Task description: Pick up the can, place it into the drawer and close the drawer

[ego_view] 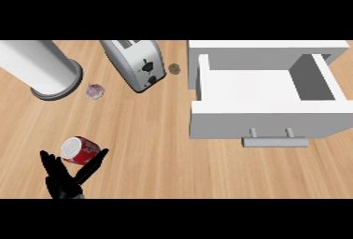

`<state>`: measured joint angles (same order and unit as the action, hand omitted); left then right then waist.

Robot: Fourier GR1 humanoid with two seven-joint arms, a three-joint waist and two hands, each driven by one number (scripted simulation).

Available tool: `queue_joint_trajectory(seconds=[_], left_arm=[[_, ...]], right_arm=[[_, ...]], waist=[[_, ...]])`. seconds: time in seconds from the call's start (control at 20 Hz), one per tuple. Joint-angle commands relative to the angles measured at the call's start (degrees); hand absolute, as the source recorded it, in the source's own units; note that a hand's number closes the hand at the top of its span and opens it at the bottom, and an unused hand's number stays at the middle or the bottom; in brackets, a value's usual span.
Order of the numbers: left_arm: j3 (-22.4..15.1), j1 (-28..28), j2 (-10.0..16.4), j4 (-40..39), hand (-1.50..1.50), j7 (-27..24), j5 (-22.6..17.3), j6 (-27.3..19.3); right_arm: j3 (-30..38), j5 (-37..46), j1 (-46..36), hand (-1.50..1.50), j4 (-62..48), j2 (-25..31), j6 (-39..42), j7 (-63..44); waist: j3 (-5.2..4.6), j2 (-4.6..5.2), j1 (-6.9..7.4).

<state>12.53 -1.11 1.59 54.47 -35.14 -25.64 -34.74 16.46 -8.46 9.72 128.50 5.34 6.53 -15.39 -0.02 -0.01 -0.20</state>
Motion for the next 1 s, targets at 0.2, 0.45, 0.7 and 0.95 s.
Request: queue_joint_trajectory(seconds=[0.2, 0.45, 0.7, 0.95], left_arm=[[4.3, -8.4, 4.6, -12.2, -1.5, -3.4, -1.3, 6.0], [0.8, -6.9, 6.6, -10.9, -1.5, 0.1, 0.1, 11.5], [1.6, -13.4, 4.8, -16.8, 1.5, -3.7, -0.5, 14.5], [3.7, -14.0, 6.7, -22.4, 1.5, -9.6, -1.2, 20.3]], right_arm=[[-2.3, 2.9, 0.5, -1.5, 4.3, -1.6, -0.3, -2.6], [1.5, 1.6, -6.0, -1.5, -3.8, 0.7, -1.2, -0.9], [-2.0, 5.5, -2.6, -1.5, 0.3, -2.1, -1.4, 0.3], [0.3, 3.3, -6.1, -1.5, -1.5, -0.4, -2.2, -2.6]], waist=[[-0.02, 0.03, -0.18], [0.01, 0.03, 0.16], [-0.03, 0.08, -0.2], [-0.01, 0.07, -0.03]])
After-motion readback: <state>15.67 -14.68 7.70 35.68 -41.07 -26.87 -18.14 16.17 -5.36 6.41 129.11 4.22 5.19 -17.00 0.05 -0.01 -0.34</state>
